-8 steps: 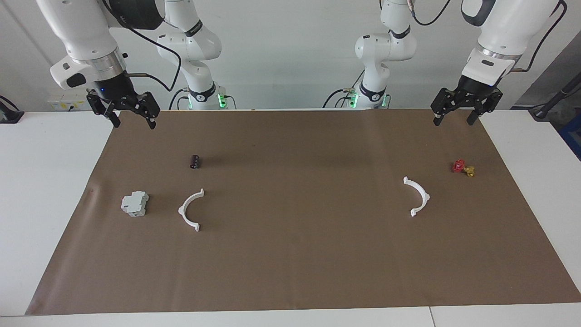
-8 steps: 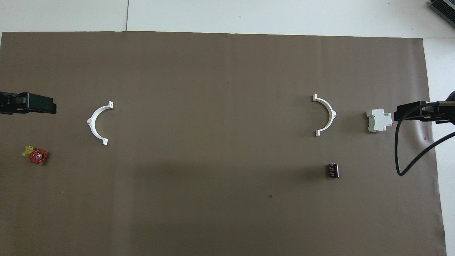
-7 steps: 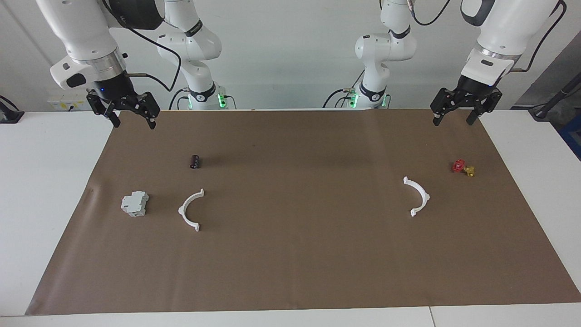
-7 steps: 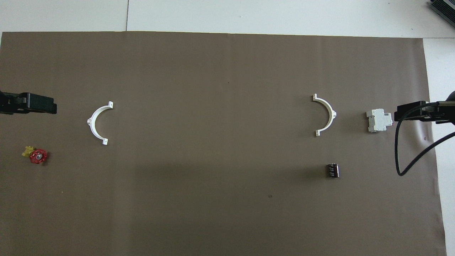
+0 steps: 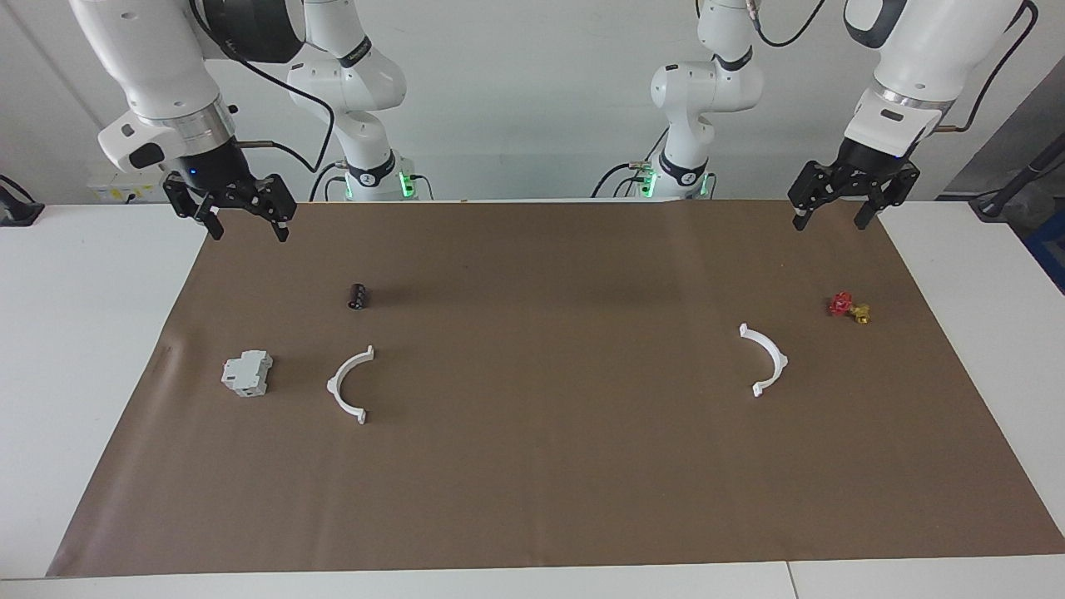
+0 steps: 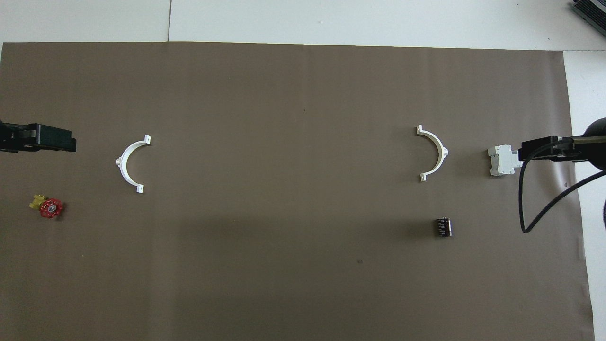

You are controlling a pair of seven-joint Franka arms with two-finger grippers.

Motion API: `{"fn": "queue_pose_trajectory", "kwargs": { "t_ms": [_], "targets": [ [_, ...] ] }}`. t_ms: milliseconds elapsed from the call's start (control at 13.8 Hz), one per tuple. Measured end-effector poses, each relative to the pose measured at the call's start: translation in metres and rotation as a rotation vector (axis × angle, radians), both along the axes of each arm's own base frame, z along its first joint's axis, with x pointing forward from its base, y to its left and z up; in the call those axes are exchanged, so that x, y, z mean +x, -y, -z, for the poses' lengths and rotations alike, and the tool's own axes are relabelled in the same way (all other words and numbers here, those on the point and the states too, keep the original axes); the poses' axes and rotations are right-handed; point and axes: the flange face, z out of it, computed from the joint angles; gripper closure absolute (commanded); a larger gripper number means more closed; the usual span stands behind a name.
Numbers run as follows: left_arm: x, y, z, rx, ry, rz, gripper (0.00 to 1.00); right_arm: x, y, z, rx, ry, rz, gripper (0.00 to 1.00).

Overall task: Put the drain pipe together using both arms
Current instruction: 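Reach the right gripper to the white half-clamp nearest it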

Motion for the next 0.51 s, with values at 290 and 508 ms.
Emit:
{"fn": "queue_pose_trajectory", "kwargs": {
  "t_ms": [290, 508],
  "targets": [
    [0.000, 0.000, 0.000, 0.000, 0.000, 0.001, 0.00, 0.018, -0.002, 0.070, 0.008, 0.016, -0.069, 0.00],
    [0.000, 0.001, 0.000, 0.000, 0.000, 0.001, 0.00, 0.044, -0.005, 0.134, 0.009, 0.003, -0.133, 0.00]
  ]
}}
